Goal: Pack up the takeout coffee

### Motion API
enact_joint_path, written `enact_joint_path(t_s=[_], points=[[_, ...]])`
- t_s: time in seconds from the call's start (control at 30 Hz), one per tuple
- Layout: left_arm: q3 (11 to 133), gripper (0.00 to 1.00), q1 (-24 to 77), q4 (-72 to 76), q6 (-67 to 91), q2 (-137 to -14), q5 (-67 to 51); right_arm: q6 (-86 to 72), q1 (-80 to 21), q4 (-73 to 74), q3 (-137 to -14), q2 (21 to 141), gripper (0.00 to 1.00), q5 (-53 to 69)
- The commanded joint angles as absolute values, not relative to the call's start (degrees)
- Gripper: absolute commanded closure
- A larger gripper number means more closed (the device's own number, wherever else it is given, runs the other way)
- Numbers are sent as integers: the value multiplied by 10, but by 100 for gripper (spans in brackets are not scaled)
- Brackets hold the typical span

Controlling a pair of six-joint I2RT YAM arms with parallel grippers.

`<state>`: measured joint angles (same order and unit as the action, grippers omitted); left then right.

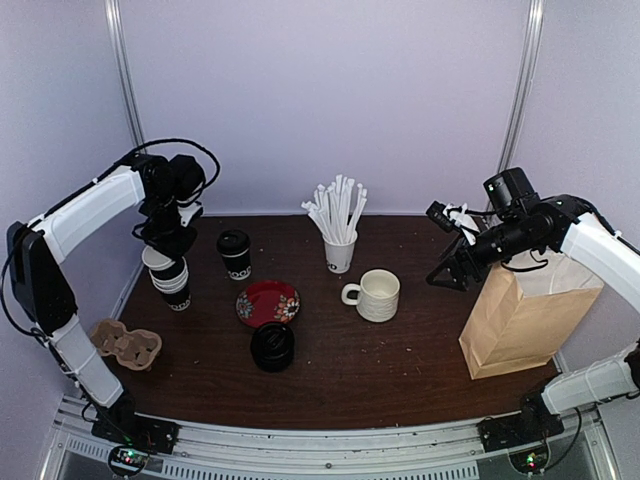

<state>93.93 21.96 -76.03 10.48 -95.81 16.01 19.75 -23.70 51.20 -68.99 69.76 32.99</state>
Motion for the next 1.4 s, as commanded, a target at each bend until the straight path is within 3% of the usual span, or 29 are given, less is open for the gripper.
enact_joint_path(t_s=[0.0,0.07,0.23,0.77,1.1,1.37], points=[[976,100,218,-798,117,-978,260,200,-233,505,-690,689,18,330],[1000,100,205,-797,109,-980,130,199,-232,505,-690,689,18,332],[1026,100,232,-807,117,-993,210,199,-232,504,-690,688,18,333],[1214,100,249,-917,113,-991,230,199,-232,504,-690,689,18,336],[1282,100,505,-872,86,-1025,99,197,-231,505,-694,691,18,325],[1287,100,633,-841,75,-1089,62,183,-198,515,-715,690,18,294]])
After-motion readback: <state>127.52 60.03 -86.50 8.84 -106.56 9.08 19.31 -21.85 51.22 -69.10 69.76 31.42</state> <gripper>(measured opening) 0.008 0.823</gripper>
